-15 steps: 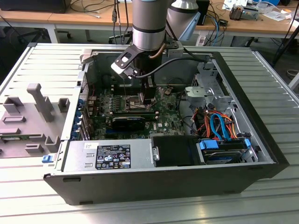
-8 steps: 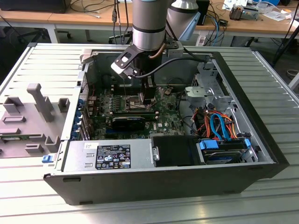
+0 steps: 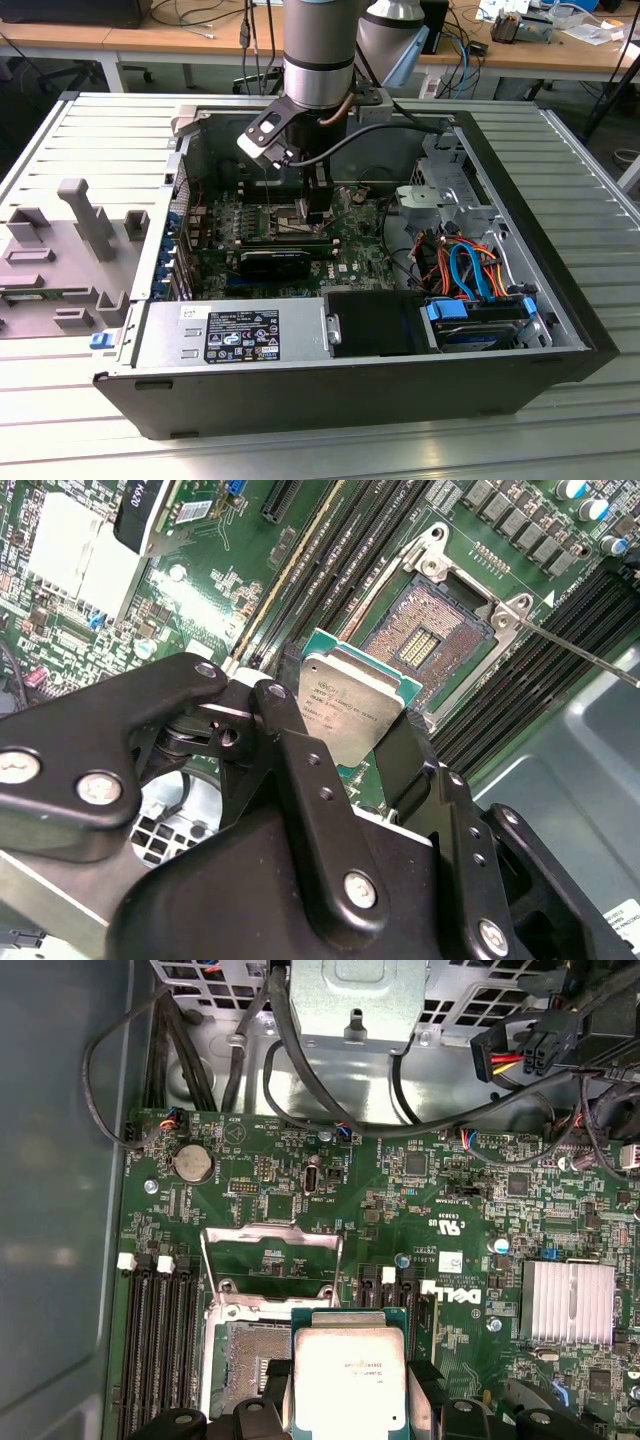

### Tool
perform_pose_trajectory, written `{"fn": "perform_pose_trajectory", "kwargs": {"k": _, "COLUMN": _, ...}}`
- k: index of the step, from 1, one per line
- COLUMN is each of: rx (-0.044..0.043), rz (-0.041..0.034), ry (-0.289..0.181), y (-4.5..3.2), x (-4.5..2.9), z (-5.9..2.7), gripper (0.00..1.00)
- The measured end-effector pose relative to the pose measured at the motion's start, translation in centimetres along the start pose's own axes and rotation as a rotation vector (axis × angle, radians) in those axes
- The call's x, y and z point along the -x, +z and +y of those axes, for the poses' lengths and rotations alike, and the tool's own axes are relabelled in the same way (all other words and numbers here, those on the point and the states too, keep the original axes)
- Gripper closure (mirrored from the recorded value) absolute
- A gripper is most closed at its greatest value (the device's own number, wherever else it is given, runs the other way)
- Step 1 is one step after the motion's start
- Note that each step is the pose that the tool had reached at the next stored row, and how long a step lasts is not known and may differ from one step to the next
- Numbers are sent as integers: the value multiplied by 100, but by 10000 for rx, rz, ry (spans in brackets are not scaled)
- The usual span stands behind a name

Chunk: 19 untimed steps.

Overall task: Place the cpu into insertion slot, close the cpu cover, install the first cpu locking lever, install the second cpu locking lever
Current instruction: 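Place the cpu into insertion slot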

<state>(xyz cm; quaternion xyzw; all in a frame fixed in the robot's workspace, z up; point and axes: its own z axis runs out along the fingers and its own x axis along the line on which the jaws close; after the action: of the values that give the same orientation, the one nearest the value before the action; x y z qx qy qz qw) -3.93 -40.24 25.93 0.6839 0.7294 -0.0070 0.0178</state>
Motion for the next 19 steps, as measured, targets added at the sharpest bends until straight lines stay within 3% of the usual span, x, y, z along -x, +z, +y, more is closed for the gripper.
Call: {"fn": "perform_pose_trajectory", "kwargs": {"k": 19, "rx": -5, "rz": -2, "ry": 142, "y": 0, "x": 0, "z": 0, "gripper": 46}}
